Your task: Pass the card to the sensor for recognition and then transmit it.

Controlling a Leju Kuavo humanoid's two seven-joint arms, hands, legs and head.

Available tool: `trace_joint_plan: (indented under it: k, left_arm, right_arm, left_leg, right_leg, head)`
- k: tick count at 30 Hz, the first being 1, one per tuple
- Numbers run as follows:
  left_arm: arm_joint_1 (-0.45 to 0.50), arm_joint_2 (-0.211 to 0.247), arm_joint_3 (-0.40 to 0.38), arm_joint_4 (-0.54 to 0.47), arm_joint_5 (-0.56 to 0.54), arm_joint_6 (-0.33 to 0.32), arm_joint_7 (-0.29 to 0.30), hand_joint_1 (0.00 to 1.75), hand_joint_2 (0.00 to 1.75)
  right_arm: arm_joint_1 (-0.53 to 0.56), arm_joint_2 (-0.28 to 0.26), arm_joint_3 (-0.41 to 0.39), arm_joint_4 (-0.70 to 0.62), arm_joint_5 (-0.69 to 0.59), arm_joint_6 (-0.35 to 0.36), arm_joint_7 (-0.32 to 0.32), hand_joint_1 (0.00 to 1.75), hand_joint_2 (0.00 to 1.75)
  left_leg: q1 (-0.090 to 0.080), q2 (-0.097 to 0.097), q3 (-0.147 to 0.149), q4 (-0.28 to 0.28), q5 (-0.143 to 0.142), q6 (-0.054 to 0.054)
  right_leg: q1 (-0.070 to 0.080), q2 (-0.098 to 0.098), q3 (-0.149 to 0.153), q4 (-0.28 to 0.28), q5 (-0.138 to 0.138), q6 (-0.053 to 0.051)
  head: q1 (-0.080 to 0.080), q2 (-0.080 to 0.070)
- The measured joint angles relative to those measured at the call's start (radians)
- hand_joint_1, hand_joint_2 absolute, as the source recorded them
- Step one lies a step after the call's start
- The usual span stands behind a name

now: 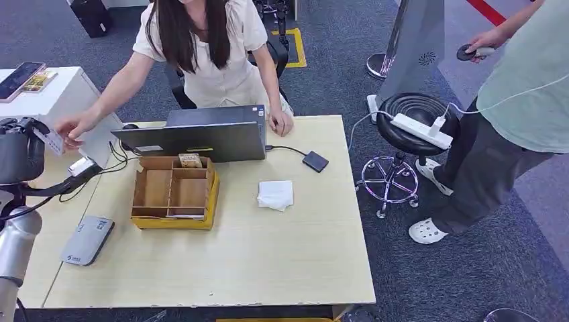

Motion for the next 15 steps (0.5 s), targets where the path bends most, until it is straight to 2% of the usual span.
trace_joint_plan:
  k: [5,7,8,9,15]
  left_arm:
    - [0.000,-0.007,0.000,0.000,-0.007,0.000,-0.006,1.75,1.75]
    - [0.000,-0.008,0.000,-0.001,-0.008,0.000,-0.006,1.61,1.75]
    - [0.000,-0.010,0.000,-0.001,-0.009,0.000,-0.007,1.47,1.75]
    - [0.000,-0.010,0.000,-0.001,-0.010,0.000,-0.009,0.00,0.00]
    - [0.005,-0.019,0.017,-0.011,-0.025,0.000,-0.027,0.00,0.00]
  right_arm:
    - [0.000,0.000,0.000,0.000,-0.002,0.000,0.000,0.00,1.75]
    - [0.000,0.000,0.000,0.000,-0.002,0.000,0.000,0.00,1.75]
    - [0.000,0.000,0.000,0.000,-0.003,0.000,0.000,0.00,1.75]
    - [0.000,0.000,0.000,0.000,-0.003,0.000,0.000,0.00,1.75]
    - [0.000,0.000,0.003,0.000,-0.005,0.000,0.000,0.00,1.75]
  left_leg:
    - [0.000,0.000,0.000,0.000,0.000,0.000]
    - [0.000,0.000,0.000,0.000,0.000,0.000]
    - [0.000,0.000,0.000,0.000,0.000,0.000]
    - [0.000,0.000,0.000,0.000,0.000,0.000]
    - [0.000,0.000,-0.001,0.000,0.000,0.000]
  right_leg:
    - [0.000,0.000,0.000,0.000,0.000,0.000]
    - [0.000,0.000,0.000,0.000,0.000,0.000]
    - [0.000,0.000,0.000,0.000,0.000,0.000]
    - [0.000,0.000,0.000,0.000,0.000,0.000]
    - [0.000,0.000,0.000,0.000,0.000,0.000]
  head:
    - [0.000,0.000]
    - [0.000,0.000]
    - [0.000,0.000]
    - [0.000,0.000]
    - [0.000,0.000]
